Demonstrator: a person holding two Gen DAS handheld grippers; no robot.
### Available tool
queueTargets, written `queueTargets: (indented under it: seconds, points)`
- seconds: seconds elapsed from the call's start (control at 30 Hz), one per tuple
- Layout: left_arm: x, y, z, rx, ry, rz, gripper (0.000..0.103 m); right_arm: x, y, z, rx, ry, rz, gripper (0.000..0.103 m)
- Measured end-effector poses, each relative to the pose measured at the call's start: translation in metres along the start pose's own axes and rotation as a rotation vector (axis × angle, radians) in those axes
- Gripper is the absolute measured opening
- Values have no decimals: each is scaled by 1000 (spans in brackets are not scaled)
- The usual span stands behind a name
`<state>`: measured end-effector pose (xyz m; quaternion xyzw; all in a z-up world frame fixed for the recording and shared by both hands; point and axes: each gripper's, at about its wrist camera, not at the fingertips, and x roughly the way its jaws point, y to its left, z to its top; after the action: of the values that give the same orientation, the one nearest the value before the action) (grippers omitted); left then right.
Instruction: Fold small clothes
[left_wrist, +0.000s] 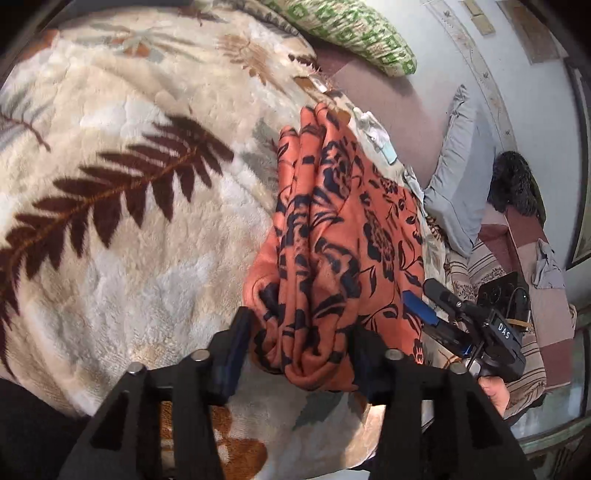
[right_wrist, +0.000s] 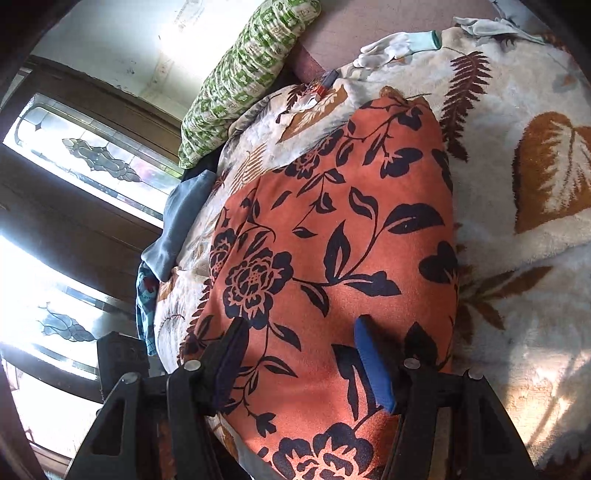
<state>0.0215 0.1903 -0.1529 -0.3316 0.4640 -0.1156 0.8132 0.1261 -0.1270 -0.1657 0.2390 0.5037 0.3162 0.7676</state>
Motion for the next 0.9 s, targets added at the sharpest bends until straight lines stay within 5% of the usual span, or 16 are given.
queueTargets:
  seconds: [0.17,0.43,0.47,0.5,0.67,0.77,0.83,0.9]
  points:
    - [-10,-13,51,56,-113,-89,88,0,-4,2,5,7,23,64]
    - [99,5,127,-126,133,-154,86,-3,-11,1,25,1,65,64]
    - [106,7,127,-141,151,-172,62,-3,-12,0,30,0,71,64]
    - [109,2,129,-108,163,-165,27,-4,-13,0,32,-1,77,64]
    - [84,-50,124,236,62,-156,27,-4,-18,-2,36,-6,98,64]
    - [116,-24,128,168,167,2,29,-5,-21,-4,40,-17,111,64]
    - [113,-12,128,122,146,-26,36,-4,-21,-4,43,-14,119,64]
    - [100,-22,127,163,86,50,48,-3,-16,-4,35,-4,101,64]
